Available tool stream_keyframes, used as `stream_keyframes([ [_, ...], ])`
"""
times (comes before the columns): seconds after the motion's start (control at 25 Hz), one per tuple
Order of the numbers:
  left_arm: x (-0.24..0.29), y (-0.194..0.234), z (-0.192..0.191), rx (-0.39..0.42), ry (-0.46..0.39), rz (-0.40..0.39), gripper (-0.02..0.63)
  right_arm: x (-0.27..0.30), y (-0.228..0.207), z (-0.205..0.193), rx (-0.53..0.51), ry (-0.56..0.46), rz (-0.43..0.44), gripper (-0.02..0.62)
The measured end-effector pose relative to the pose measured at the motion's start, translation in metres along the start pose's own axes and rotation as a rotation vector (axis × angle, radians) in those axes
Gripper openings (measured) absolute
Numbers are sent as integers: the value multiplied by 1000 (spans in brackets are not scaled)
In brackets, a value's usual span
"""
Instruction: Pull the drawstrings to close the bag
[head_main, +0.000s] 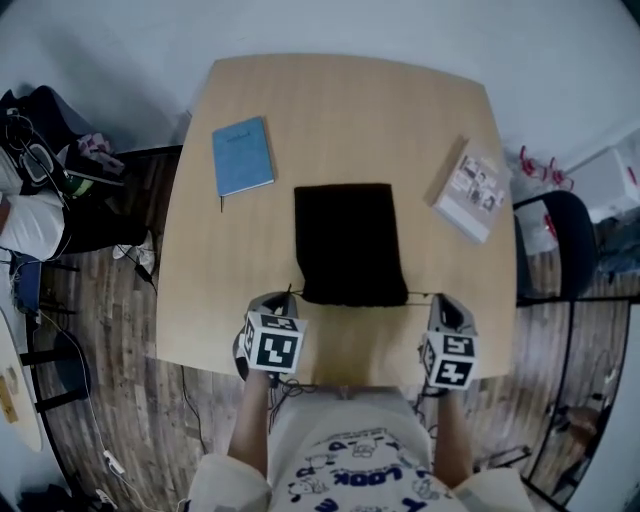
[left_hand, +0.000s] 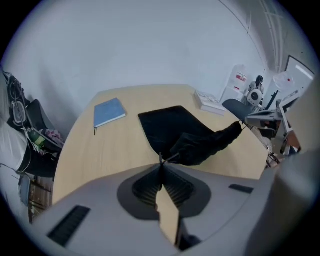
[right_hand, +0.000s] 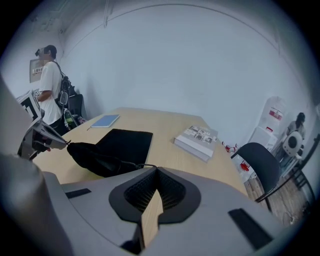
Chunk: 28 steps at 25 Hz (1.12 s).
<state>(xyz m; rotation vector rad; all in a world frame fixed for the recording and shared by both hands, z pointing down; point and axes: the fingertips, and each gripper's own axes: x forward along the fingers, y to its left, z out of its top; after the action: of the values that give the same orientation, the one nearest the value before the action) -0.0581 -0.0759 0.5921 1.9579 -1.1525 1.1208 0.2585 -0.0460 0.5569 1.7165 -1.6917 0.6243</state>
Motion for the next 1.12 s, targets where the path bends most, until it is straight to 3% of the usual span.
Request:
stream_keyframes([
  [0.48,-49,28,72,-107,-189,122,15,-11,-21,85,35,-149,-107,2],
  [0.76,-64,51,80,-187,-224,189,14,-15,-33,107,97,-170,-174,2],
  [1.12,-75,74,77,-233,-230,270,11,-27,-48,112,170,-205,-245,2],
])
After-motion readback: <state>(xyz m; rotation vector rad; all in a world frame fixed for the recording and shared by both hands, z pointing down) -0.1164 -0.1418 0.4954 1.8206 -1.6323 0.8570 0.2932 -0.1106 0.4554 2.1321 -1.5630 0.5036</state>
